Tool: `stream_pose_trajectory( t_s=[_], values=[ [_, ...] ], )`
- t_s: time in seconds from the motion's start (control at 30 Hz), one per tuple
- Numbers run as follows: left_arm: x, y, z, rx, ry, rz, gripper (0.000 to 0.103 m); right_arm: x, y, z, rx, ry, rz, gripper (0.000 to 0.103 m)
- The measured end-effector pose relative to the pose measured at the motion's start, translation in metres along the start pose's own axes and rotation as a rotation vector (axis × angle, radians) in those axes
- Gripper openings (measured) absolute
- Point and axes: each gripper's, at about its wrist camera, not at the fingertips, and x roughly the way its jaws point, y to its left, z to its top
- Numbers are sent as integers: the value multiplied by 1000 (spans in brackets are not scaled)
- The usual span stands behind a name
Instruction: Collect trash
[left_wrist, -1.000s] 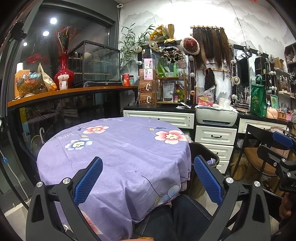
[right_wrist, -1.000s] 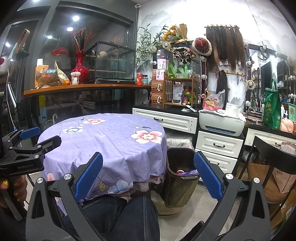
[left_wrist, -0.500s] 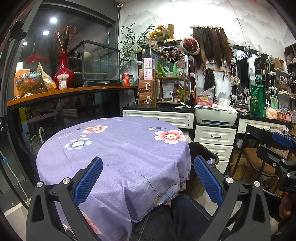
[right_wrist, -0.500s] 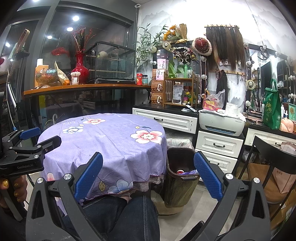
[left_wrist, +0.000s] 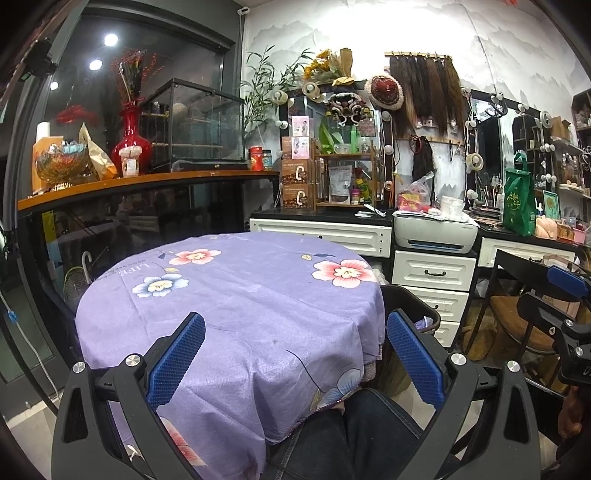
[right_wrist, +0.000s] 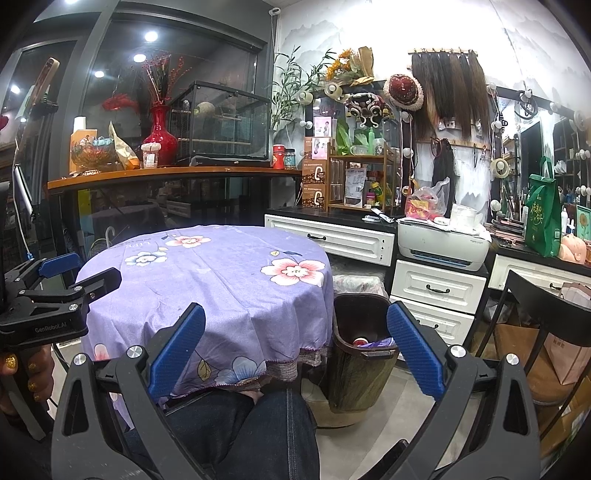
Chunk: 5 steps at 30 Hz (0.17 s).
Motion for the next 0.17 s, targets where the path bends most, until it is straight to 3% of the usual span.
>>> stream_pose_trajectory(
  t_s=[0.17],
  values=[
    [1,0,-1,-1,6,-2,98,0,0,0,0,1,1,97]
  ],
)
